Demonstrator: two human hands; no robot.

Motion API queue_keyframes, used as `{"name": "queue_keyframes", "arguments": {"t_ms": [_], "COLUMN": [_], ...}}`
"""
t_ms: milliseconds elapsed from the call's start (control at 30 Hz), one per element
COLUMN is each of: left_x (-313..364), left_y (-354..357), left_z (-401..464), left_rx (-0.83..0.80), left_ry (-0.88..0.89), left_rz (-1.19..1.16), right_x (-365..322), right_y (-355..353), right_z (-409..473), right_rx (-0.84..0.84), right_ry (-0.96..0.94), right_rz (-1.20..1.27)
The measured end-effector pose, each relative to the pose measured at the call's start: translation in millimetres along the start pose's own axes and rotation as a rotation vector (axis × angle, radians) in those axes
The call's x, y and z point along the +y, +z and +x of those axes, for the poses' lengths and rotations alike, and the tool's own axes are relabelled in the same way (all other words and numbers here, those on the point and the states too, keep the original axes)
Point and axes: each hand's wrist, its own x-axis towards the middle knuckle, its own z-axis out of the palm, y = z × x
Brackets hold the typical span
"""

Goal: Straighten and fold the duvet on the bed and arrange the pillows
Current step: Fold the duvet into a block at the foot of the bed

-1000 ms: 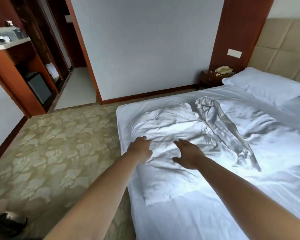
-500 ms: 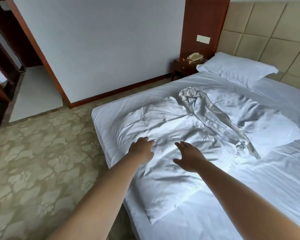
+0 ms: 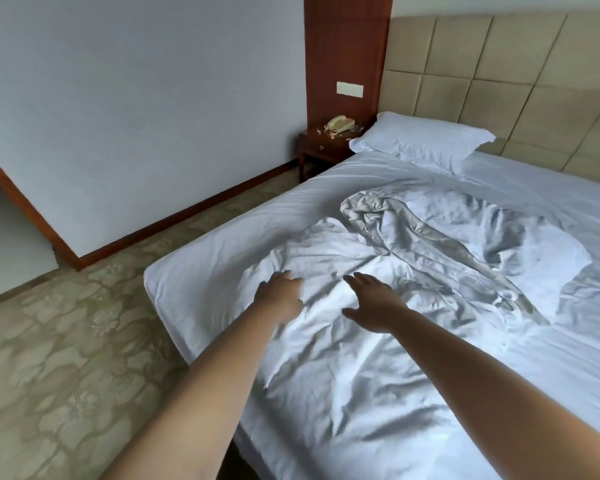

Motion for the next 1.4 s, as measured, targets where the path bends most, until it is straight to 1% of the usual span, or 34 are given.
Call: {"name": "queue_keyframes", "arguments": {"t_ms": [100,267,367,500,733,833,933,1167,1267,1400], "left_x": [-29,-58,-60,-53,-14,10,30,76,98,129], "left_y": [-21,-49,-55,-57,-64,-62,-56,-33,-25,-11], "left_z": [41,95,130,179,264,300,326,389,415,446], "left_rx": [0.003,0.019,-0.008,-0.037,-0.08,-0.062,-0.05,0.005,0.027,0.02], "left_ry": [0.099,0.239,0.308,0.401,0.545,0.61,0.668,0.82,0.873,0.859], "left_rz": [0.014,-0.011,0.019,0.061,0.192,0.216,0.243,0.309,0.308,0.327], "right_x": [-24,-49,-43,-15,43,69,92,146,171,203], "right_y": [-14,-28,-32,-32,-33,-30,-23,-16,-10,3], "right_z": [35,84,106,137,200,218,226,234,242,253], "right_rx": [0.019,0.04,0.038,0.053,0.086,0.108,0.081,0.134,0.106,0.038], "right_ry": [0.101,0.194,0.273,0.381,0.49,0.544,0.618,0.818,0.86,0.895], "right_rz": [0.0,0.005,0.002,0.019,0.111,0.131,0.156,0.102,0.042,-0.056]}}
